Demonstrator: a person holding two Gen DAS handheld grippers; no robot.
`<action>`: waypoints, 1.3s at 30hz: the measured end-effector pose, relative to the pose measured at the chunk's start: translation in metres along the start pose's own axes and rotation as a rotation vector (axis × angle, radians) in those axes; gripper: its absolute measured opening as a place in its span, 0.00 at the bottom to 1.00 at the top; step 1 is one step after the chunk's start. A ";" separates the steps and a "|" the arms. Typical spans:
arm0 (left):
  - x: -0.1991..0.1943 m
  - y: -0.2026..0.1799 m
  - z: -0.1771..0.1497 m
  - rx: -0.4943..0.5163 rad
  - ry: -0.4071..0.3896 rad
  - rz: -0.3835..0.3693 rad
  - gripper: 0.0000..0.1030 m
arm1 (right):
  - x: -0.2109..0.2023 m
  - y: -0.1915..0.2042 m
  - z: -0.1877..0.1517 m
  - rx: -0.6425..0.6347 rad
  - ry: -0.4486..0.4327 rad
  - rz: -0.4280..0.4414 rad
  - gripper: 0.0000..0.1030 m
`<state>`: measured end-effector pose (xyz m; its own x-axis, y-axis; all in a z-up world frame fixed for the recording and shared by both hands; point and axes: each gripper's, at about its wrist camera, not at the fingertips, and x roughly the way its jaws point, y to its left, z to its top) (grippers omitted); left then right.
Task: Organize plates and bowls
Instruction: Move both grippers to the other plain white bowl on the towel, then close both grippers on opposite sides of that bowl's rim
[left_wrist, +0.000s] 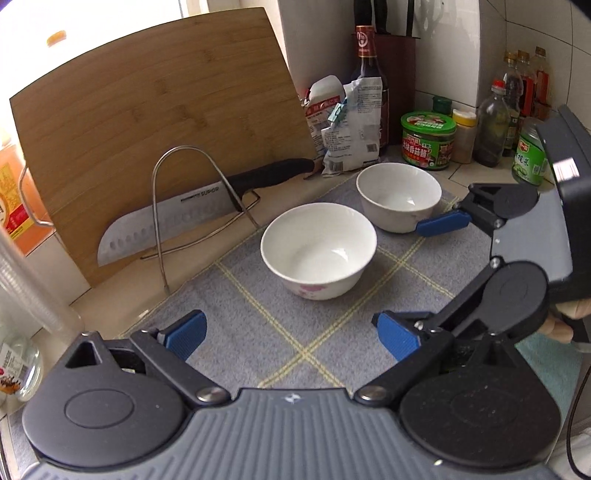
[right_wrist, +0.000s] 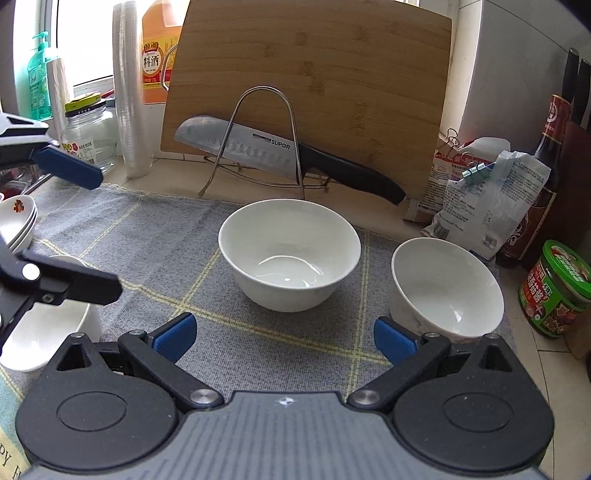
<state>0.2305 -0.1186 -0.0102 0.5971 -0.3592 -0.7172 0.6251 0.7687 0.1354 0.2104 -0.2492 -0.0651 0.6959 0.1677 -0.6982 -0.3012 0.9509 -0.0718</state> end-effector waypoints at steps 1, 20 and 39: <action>0.005 0.001 0.005 -0.003 0.001 0.000 0.96 | 0.002 0.000 0.000 0.000 0.000 0.001 1.00; 0.093 0.014 0.055 -0.064 0.068 -0.086 0.77 | 0.036 -0.005 0.011 -0.044 -0.022 0.027 1.00; 0.125 0.020 0.061 -0.024 0.159 -0.134 0.68 | 0.046 -0.002 0.014 -0.076 -0.043 0.042 0.97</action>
<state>0.3486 -0.1804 -0.0557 0.4209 -0.3727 -0.8270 0.6806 0.7325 0.0163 0.2518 -0.2399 -0.0872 0.7088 0.2197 -0.6703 -0.3781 0.9205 -0.0982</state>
